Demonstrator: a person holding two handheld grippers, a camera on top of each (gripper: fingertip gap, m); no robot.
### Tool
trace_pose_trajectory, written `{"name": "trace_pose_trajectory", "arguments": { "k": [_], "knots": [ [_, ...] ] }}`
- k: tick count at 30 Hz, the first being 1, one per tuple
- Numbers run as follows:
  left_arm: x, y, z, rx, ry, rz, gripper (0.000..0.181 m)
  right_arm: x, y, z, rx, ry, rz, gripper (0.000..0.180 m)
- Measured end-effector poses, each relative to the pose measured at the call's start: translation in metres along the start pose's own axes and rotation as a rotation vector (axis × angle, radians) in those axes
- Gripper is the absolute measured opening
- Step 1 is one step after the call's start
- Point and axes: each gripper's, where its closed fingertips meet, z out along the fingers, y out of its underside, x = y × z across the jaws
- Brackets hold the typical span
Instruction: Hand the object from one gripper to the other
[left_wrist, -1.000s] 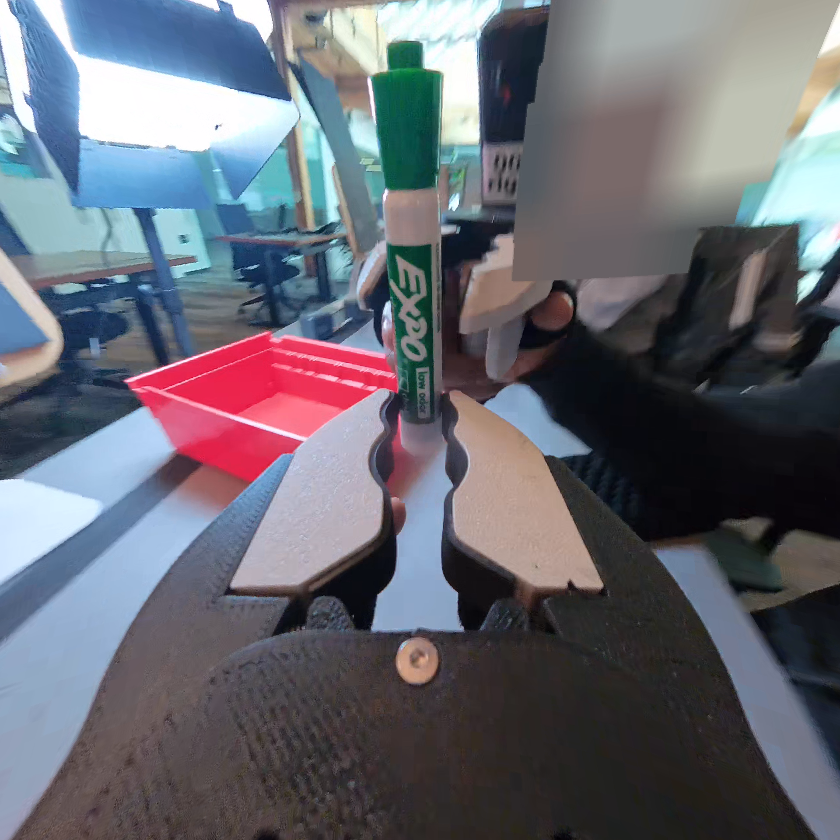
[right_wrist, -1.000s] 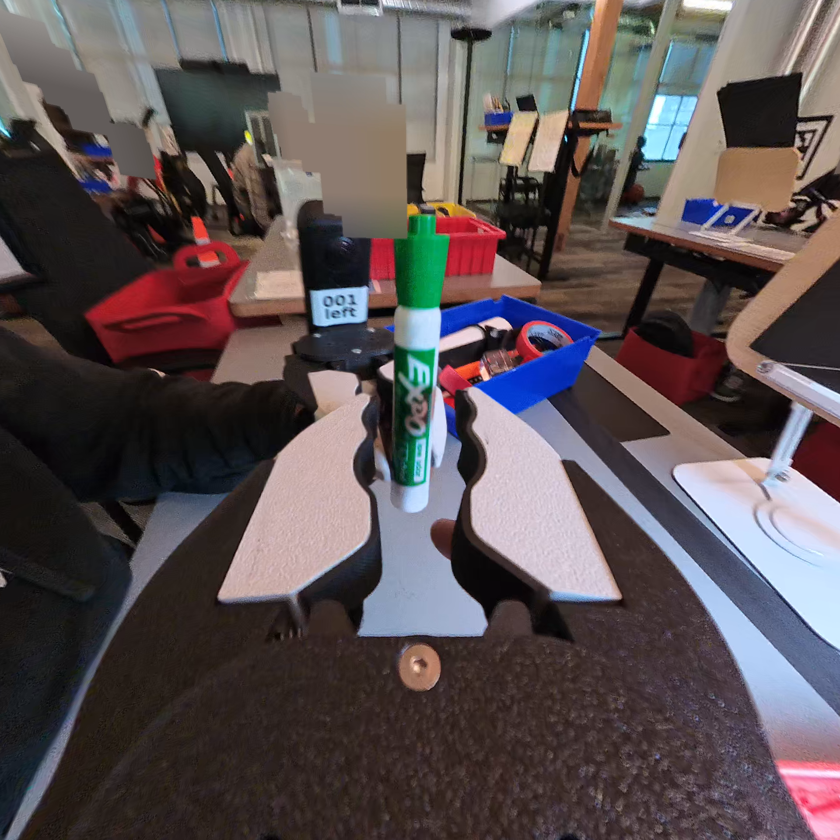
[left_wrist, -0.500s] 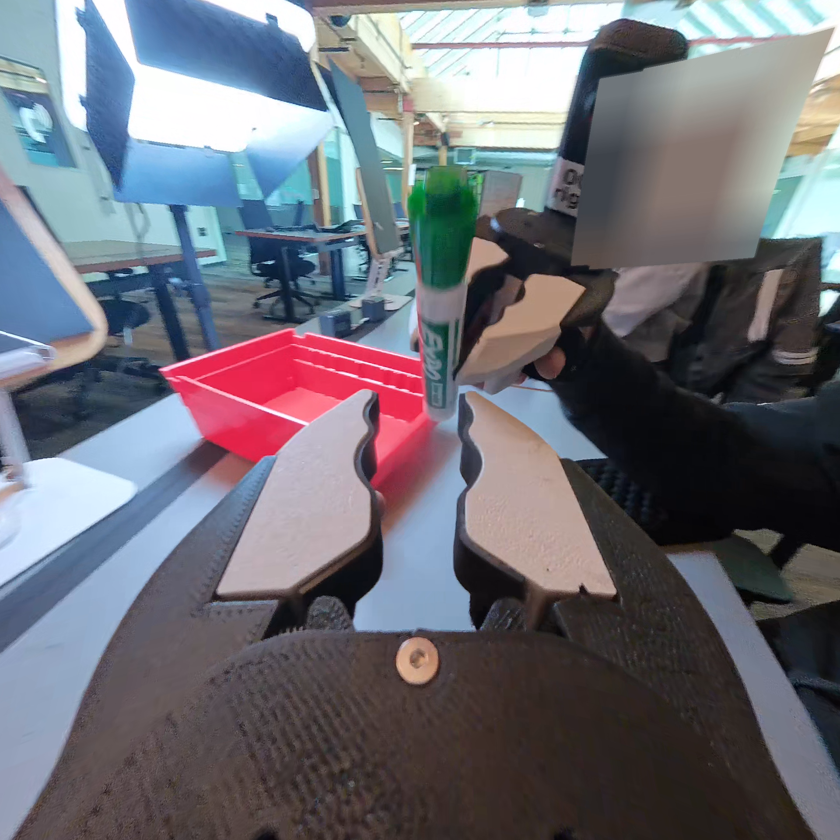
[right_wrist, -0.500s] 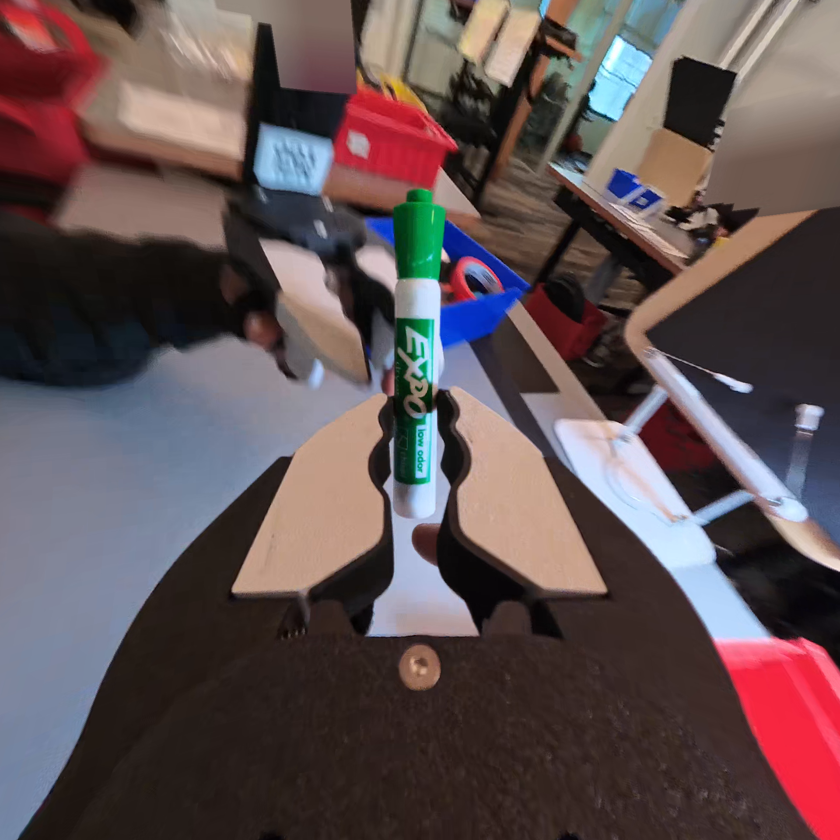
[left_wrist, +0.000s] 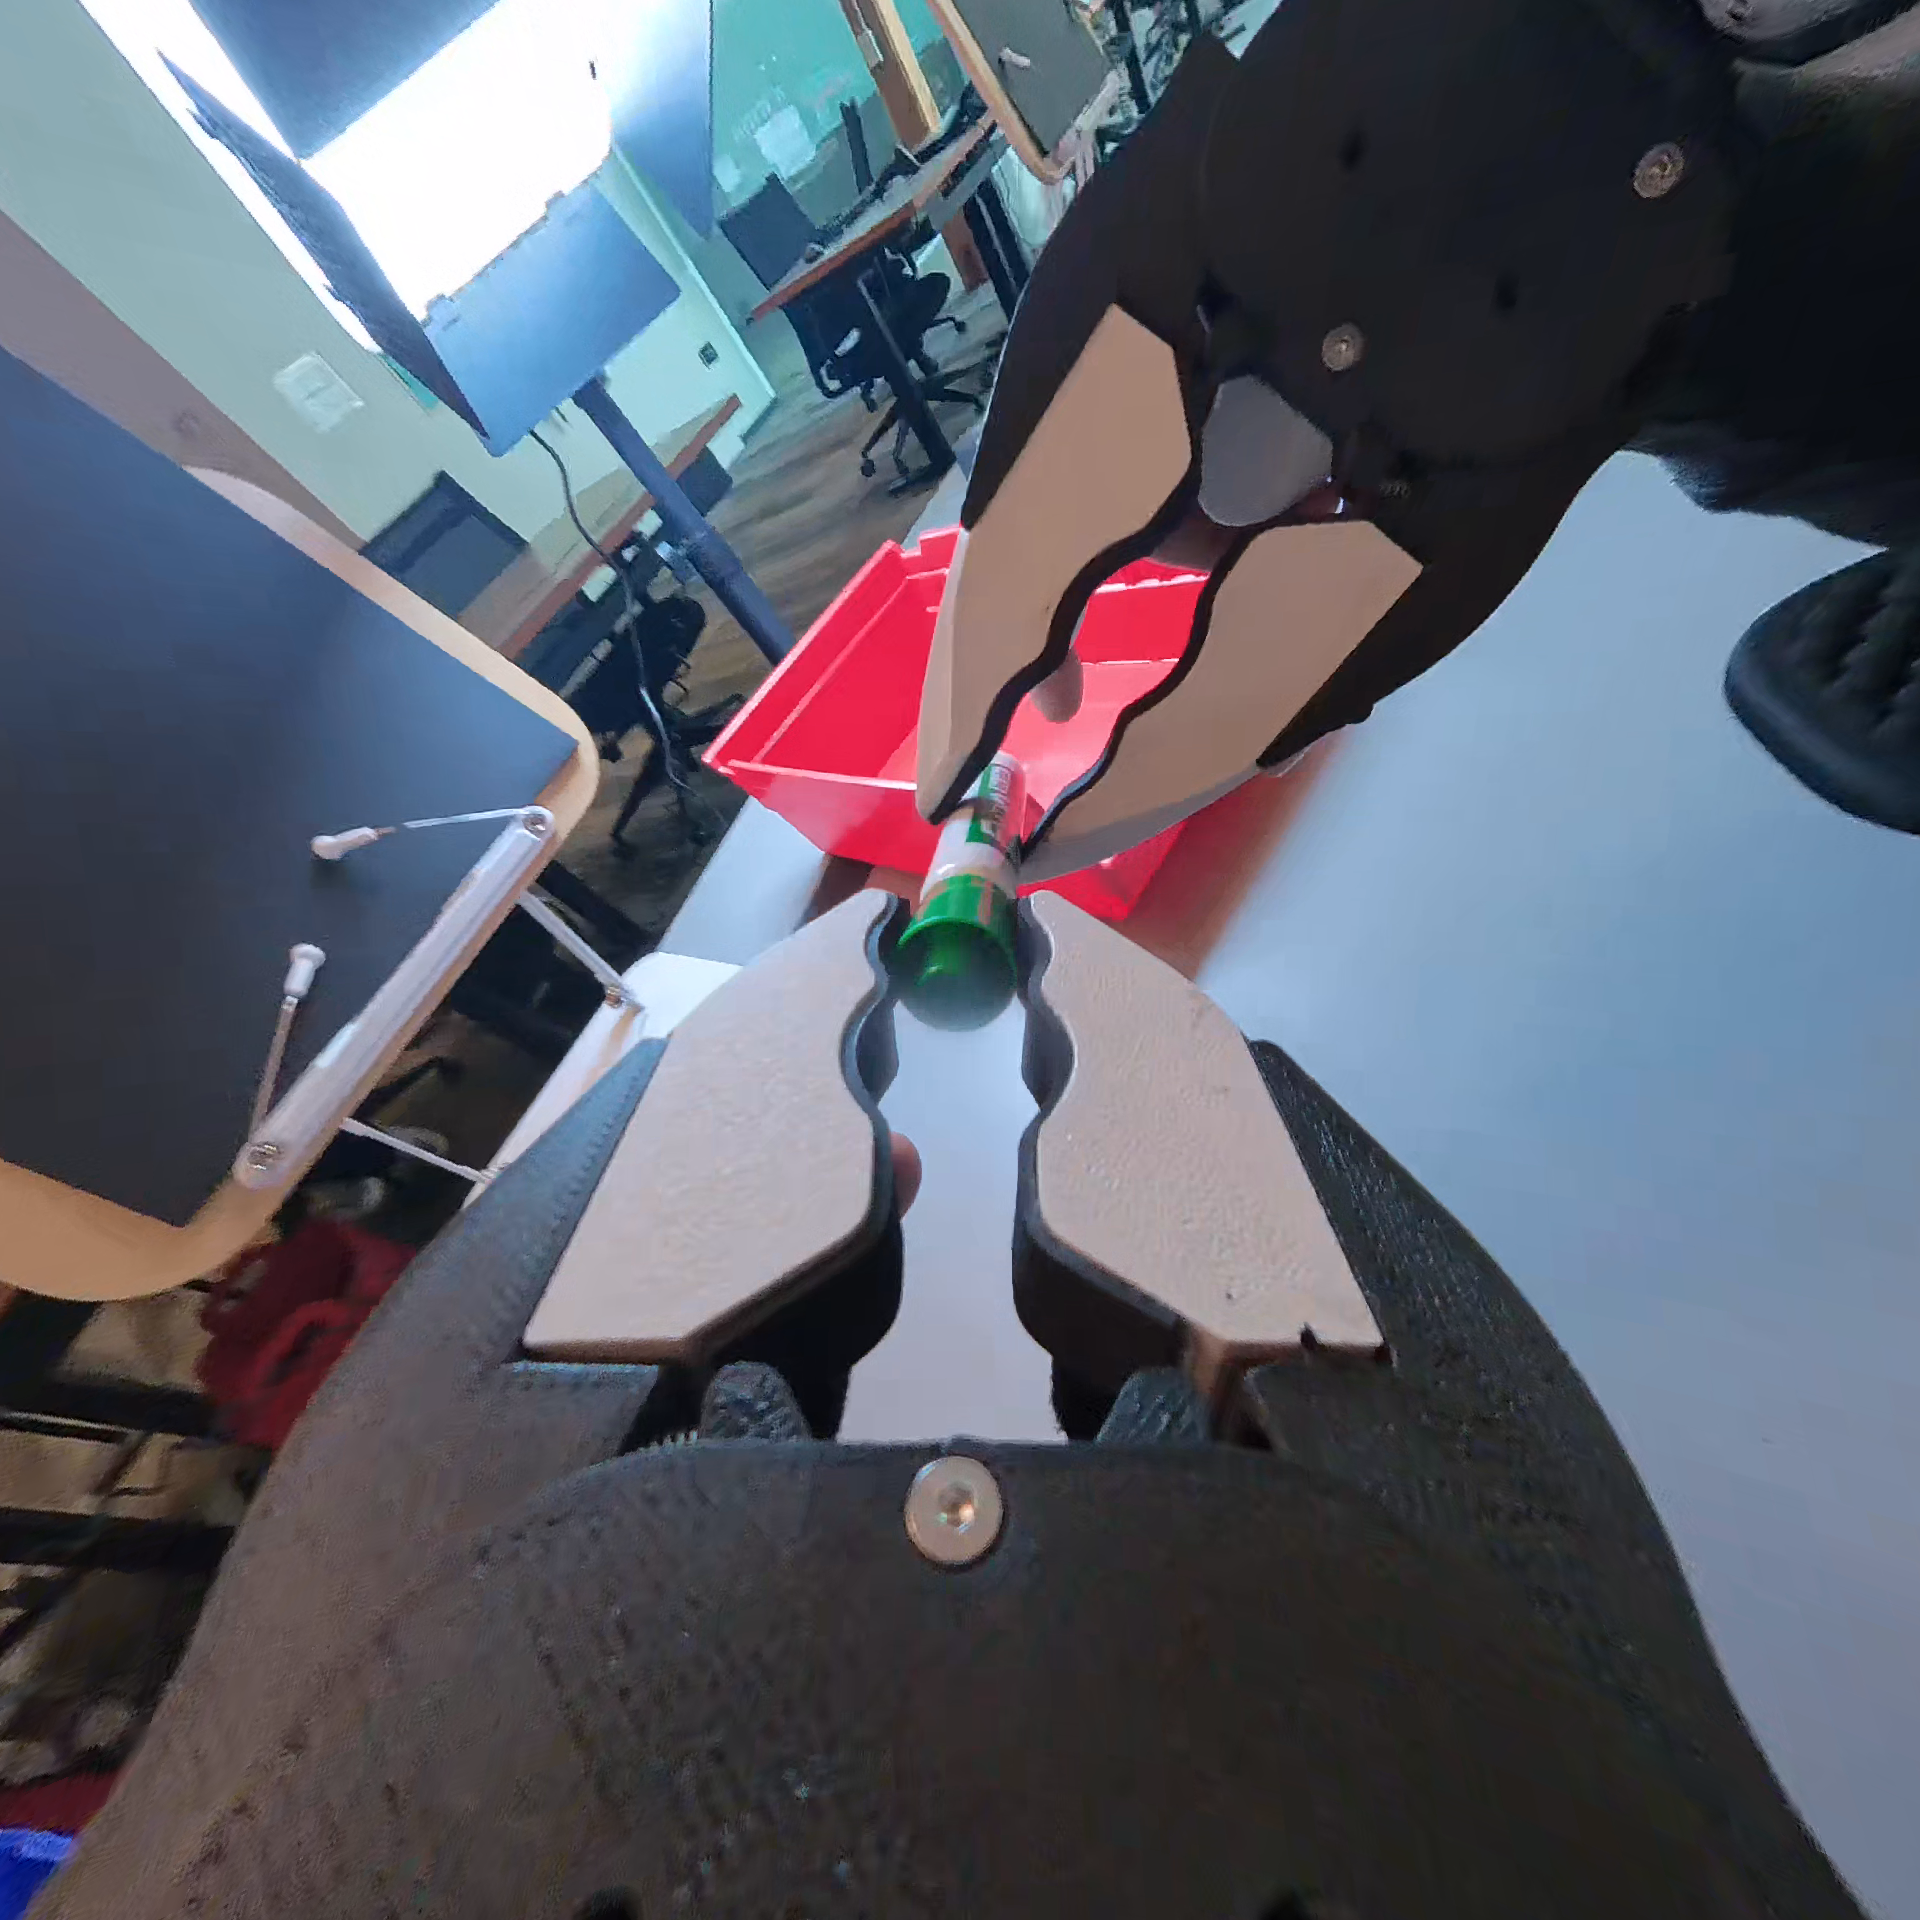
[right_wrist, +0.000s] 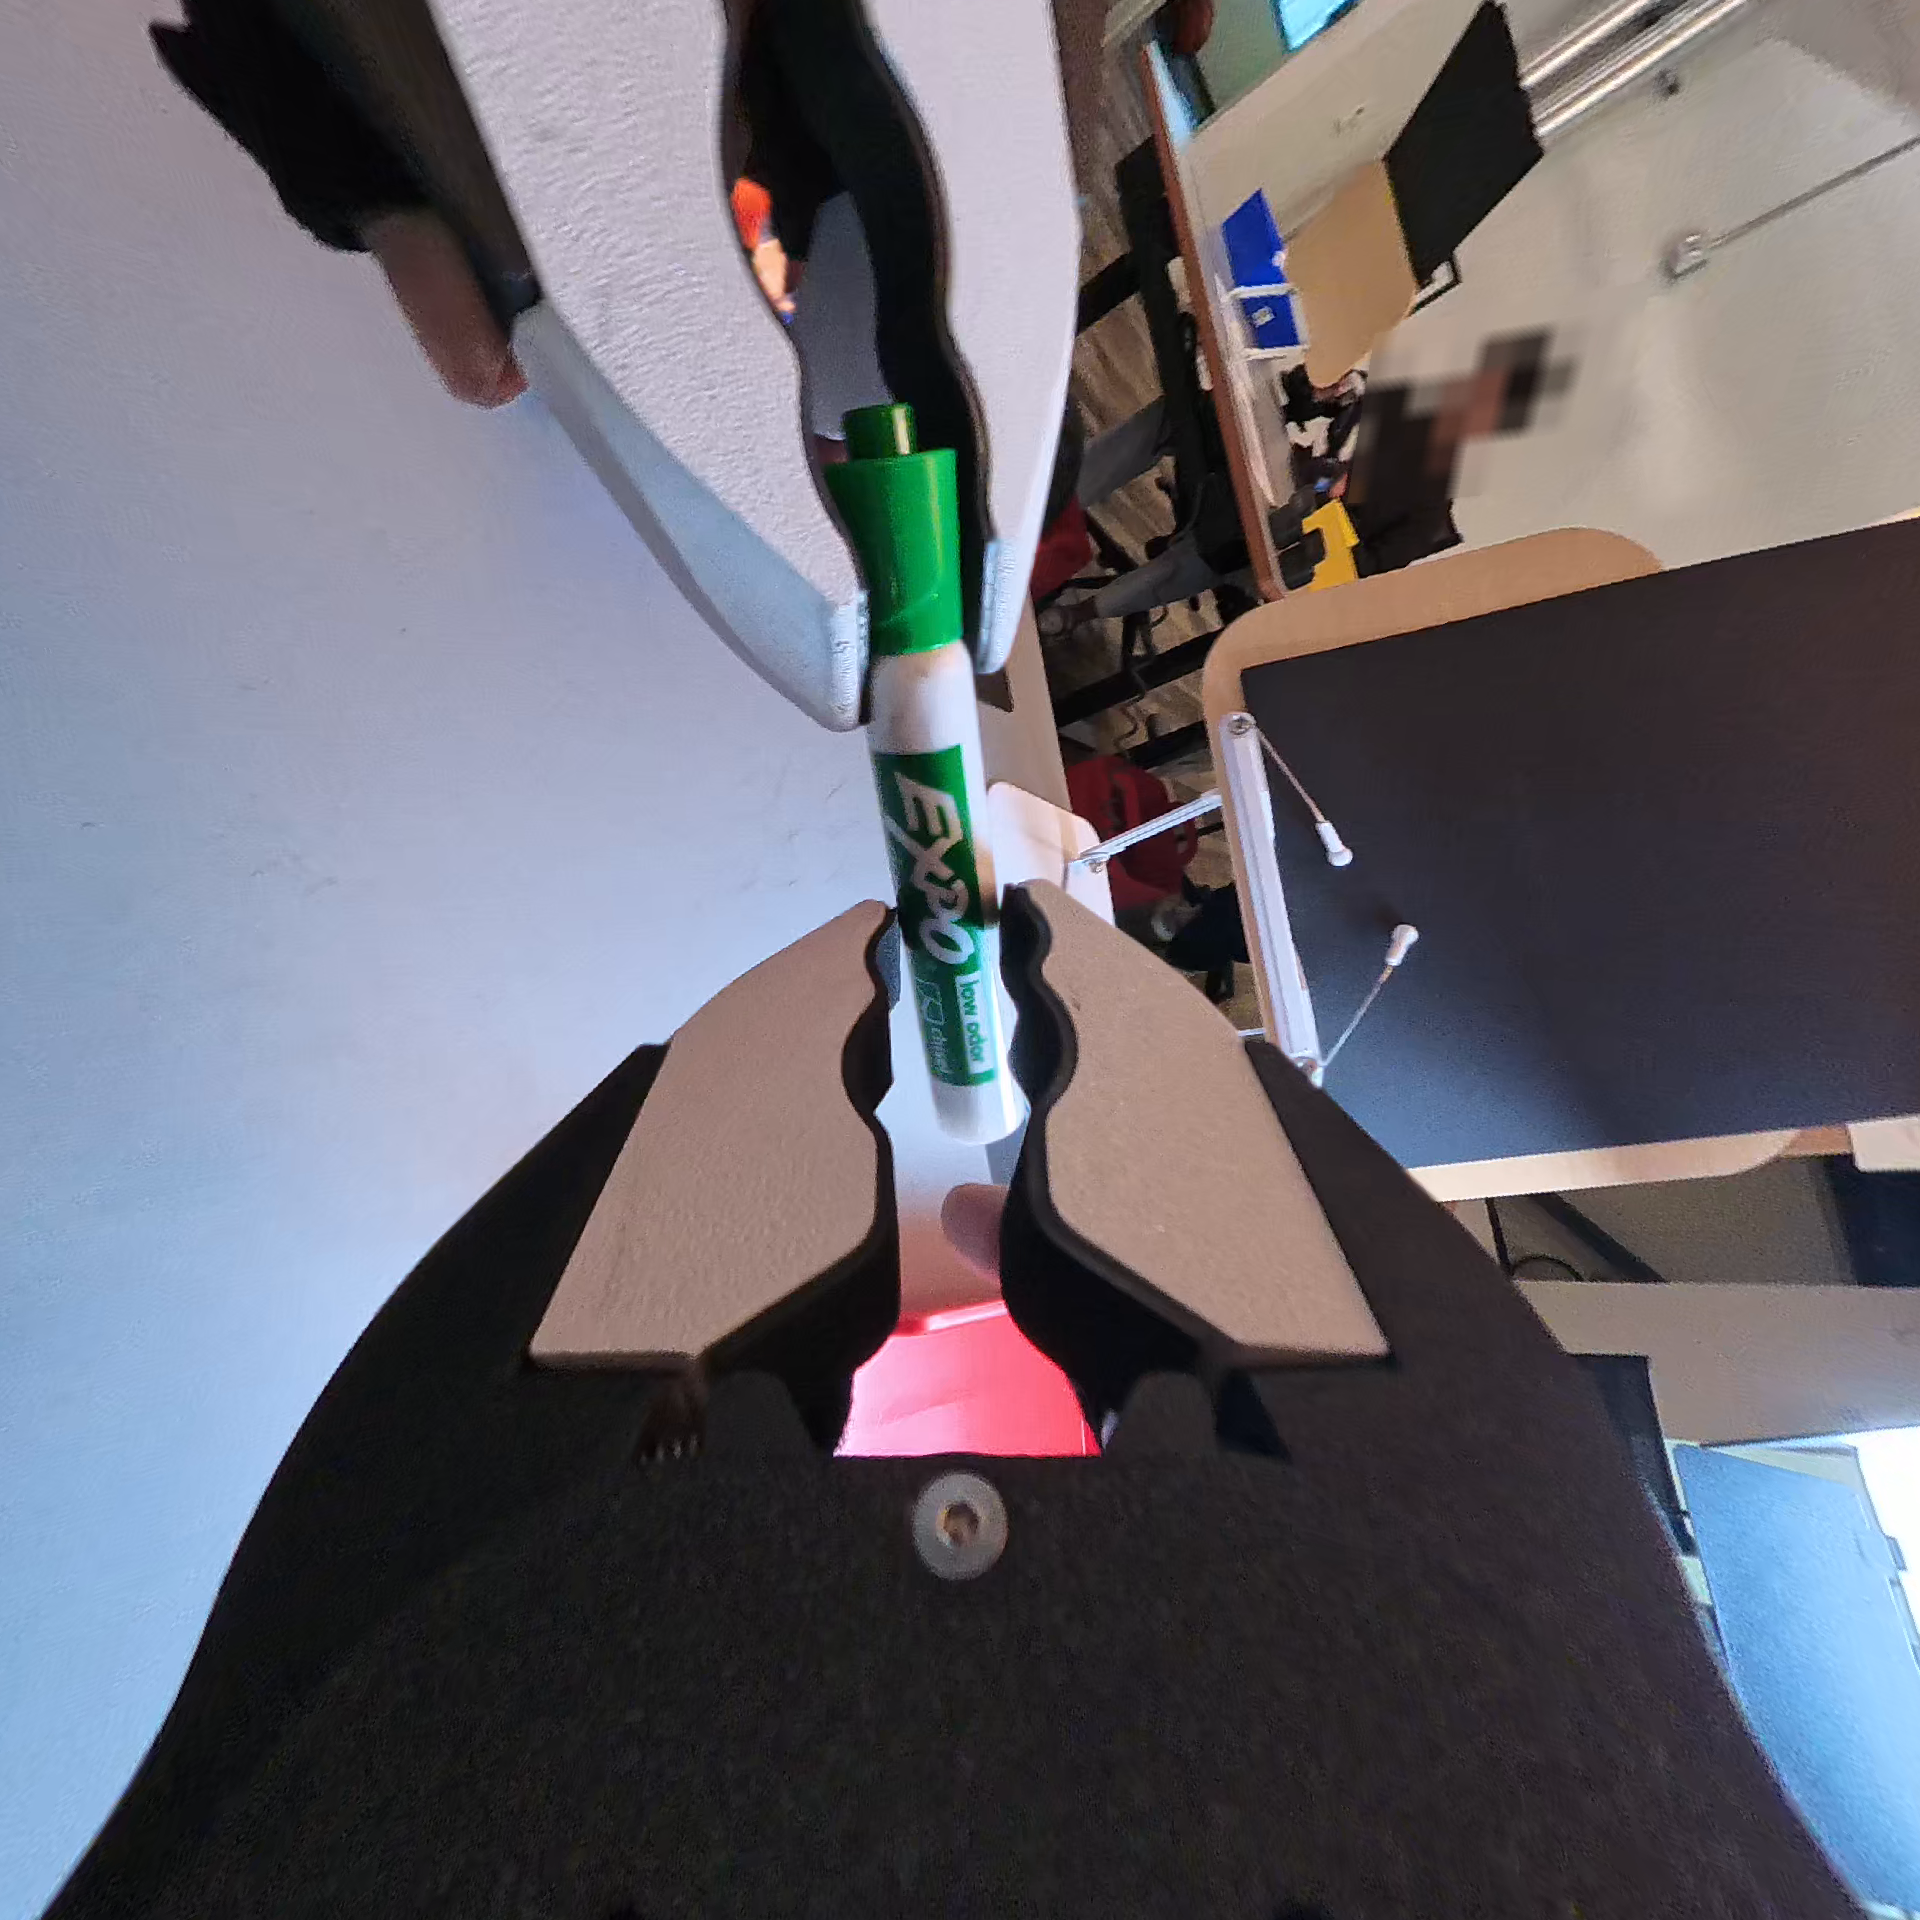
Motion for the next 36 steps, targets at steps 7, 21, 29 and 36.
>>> {"name": "trace_pose_trajectory", "arguments": {
  "k": [7, 21, 29, 36],
  "knots": [
    [-0.044, -0.029, -0.028, 0.303, -0.205, -0.126, 0.02, 0.058, -0.018, -0.019, 0.34, 0.12, 0.587, 0.043],
    [-0.028, -0.051, -0.033, 0.433, -0.497, 0.259, 0.019, 0.046, -0.078, -0.03, 0.908, -0.517, 1.388, 0.047],
    [-0.021, -0.04, -0.02, 0.385, -0.424, 0.243, 0.019, 0.049, -0.066, -0.026, 0.894, -0.484, 1.411, 0.022],
    [-0.023, -0.017, -0.005, 0.327, -0.14, -0.153, 0.025, 0.052, -0.053, -0.023, 0.726, -0.2, 1.089, 0.02]
  ]
}}
